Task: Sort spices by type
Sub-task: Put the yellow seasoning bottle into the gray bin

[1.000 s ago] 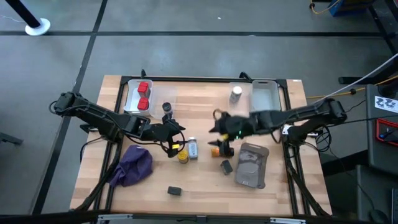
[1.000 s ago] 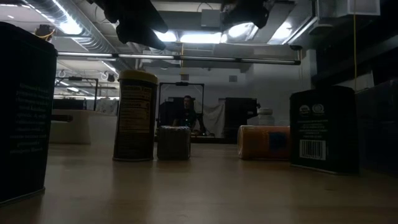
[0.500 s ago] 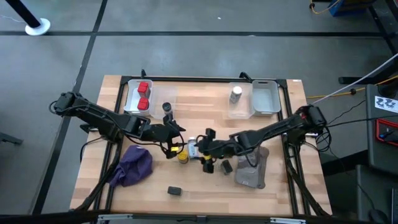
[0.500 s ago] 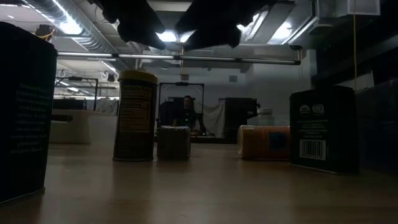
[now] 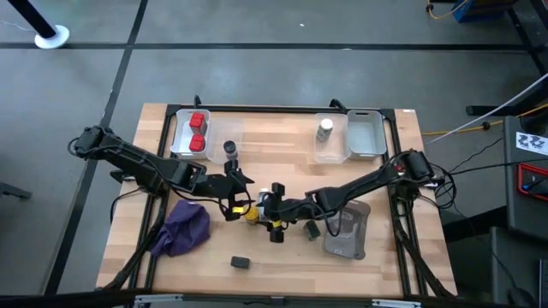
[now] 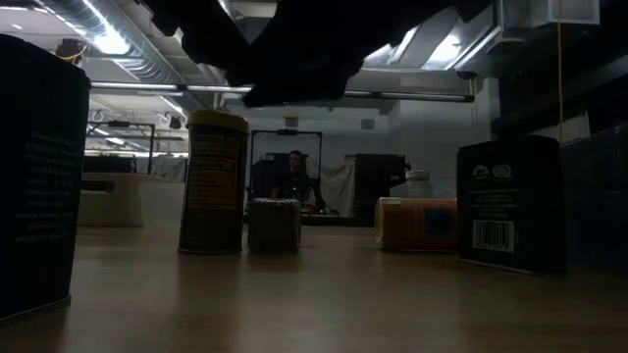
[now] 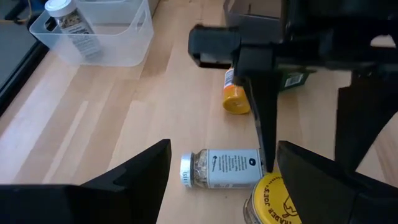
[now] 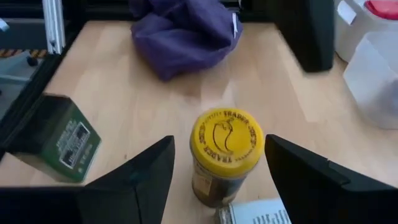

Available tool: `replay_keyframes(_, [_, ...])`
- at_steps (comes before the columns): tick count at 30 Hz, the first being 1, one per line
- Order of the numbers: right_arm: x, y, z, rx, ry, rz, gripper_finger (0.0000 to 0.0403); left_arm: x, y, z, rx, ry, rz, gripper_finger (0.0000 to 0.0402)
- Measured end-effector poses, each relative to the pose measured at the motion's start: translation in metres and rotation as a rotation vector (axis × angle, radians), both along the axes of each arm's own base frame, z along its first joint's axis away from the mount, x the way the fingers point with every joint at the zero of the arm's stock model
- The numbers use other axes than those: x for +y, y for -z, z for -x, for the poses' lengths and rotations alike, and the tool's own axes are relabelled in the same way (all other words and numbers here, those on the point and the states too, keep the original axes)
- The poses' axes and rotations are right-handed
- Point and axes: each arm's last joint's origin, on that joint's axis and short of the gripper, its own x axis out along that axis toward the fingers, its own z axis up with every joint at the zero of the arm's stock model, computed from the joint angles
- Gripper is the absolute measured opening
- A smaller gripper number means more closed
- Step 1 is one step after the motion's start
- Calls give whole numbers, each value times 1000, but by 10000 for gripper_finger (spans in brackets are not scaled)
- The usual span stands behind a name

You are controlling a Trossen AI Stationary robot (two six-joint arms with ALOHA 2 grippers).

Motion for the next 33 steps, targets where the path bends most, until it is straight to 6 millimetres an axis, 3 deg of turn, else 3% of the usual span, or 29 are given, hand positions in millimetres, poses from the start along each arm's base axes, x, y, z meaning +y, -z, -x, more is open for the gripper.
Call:
replay_keyframes(9, [-3,15,-6,6,46,30,250,0,0,0,3,0,-1,276])
replay_keyframes(33, [-5,16,-8,9,38,31,250,-14,5,10,69,24,28,276])
